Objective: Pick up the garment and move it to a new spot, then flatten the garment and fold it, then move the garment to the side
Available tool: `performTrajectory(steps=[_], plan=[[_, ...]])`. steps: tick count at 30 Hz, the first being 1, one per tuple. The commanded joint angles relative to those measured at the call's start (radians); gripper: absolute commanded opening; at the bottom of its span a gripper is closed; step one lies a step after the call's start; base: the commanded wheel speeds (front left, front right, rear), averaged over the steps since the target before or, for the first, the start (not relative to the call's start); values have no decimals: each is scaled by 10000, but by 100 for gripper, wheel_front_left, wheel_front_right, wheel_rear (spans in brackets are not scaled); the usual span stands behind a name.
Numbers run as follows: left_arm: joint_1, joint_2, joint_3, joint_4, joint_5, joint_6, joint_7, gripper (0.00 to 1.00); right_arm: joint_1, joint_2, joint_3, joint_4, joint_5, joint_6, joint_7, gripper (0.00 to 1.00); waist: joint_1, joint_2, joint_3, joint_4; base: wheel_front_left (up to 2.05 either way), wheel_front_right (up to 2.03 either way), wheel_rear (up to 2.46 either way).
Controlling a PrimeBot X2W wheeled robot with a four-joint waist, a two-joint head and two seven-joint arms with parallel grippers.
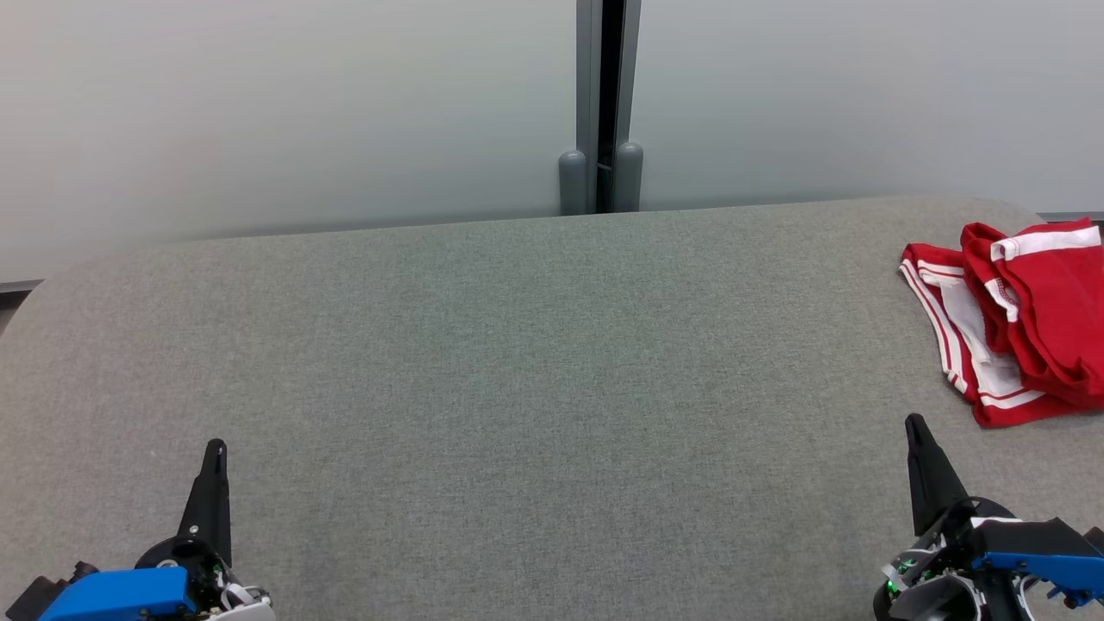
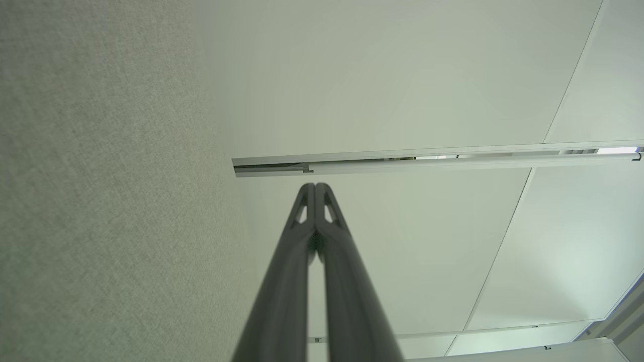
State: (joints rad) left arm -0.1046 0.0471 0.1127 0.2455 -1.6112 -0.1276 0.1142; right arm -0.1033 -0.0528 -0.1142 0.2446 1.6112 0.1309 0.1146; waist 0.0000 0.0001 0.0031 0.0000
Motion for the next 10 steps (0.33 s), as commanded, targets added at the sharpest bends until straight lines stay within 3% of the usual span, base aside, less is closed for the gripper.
performTrajectory(steps=[1, 10], plan=[[-85, 60, 36, 8, -34, -62, 35, 0, -102, 44, -17, 11, 22, -3, 33, 0, 0, -1, 0, 0, 0, 0, 0], [-85, 60, 36, 8, -34, -62, 35, 0, -102, 45, -18, 11, 21, -3, 34, 0, 0, -1, 0, 0, 0, 0, 0]])
